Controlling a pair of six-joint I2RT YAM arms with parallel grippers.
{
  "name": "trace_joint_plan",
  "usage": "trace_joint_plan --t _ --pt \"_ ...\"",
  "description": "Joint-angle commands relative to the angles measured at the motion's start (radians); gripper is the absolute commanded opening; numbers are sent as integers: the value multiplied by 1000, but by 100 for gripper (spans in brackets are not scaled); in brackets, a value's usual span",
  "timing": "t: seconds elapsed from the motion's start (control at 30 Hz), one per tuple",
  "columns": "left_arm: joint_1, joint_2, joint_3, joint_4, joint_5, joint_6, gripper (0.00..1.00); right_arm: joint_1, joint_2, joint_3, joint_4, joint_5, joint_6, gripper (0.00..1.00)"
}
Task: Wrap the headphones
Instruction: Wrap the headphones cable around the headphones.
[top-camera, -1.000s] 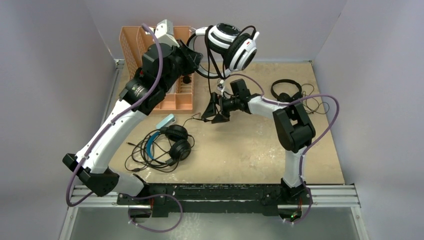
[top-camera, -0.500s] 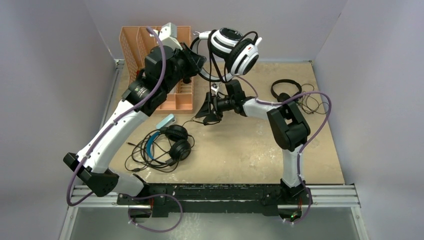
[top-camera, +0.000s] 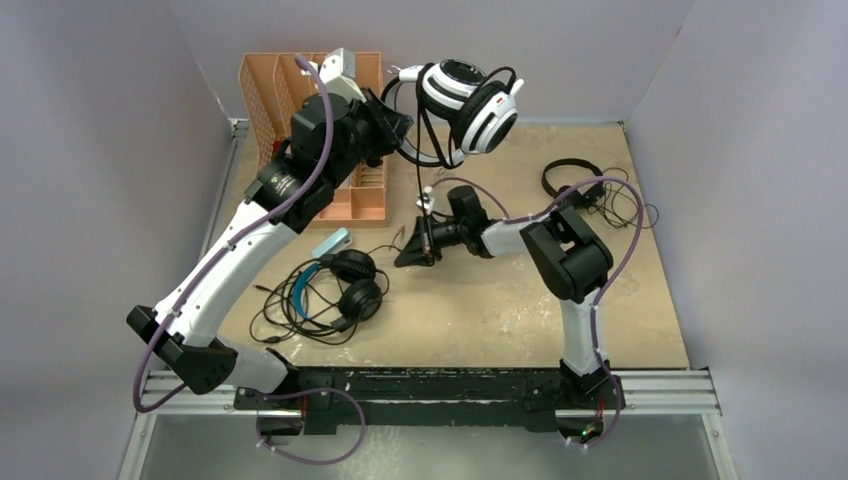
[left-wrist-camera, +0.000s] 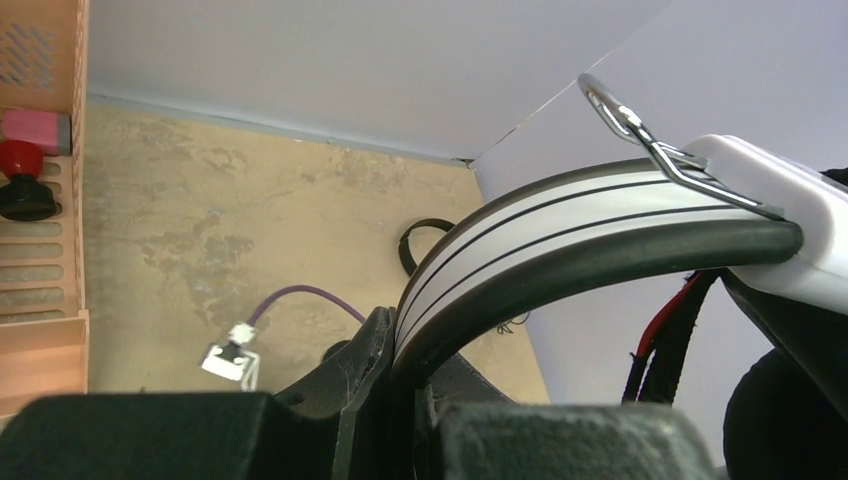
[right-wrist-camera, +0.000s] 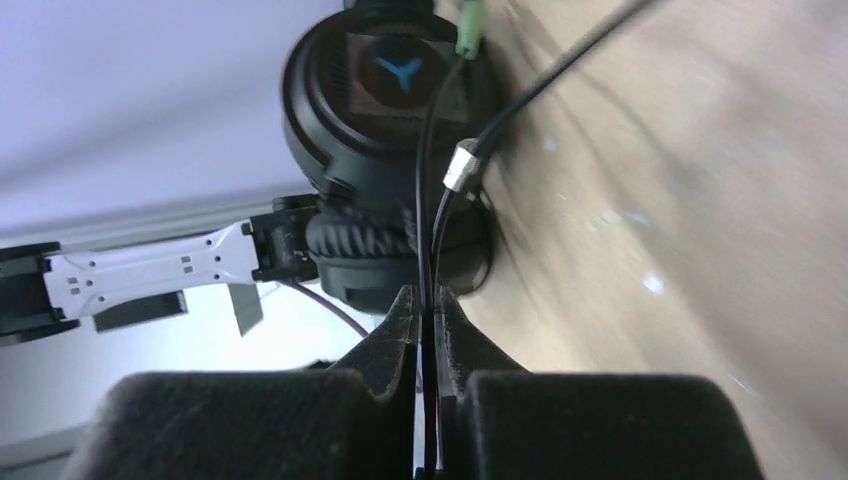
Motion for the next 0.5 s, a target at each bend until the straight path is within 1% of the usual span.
trace_joint_plan --t 0.0,0.03,0.07,0.2,0.27,0.33,0.4,0.47 --pt "4 -72 24 104 22 -39 0 -115 -105 -161 338 -33 158 0" --pt "4 -79 25 100 30 -41 0 -152 -133 -207 402 -33 185 0" --pt "4 -85 27 100 43 -42 0 -180 -174 -246 429 -32 190 0" --pt "5 -119 27 107 118 -33 0 -312 -316 -371 417 -23 146 0" --pt "4 -131 33 84 126 -9 0 -378 -388 -397 315 -21 61 0" --pt "4 -141 38 50 72 18 0 -426 -452 -396 150 -11 -56 0" --pt "4 -146 46 24 -13 36 0 -435 -505 -370 -40 44 -196 0" --pt "4 -149 49 30 -103 37 0 -388 -531 -354 -140 75 -268 0"
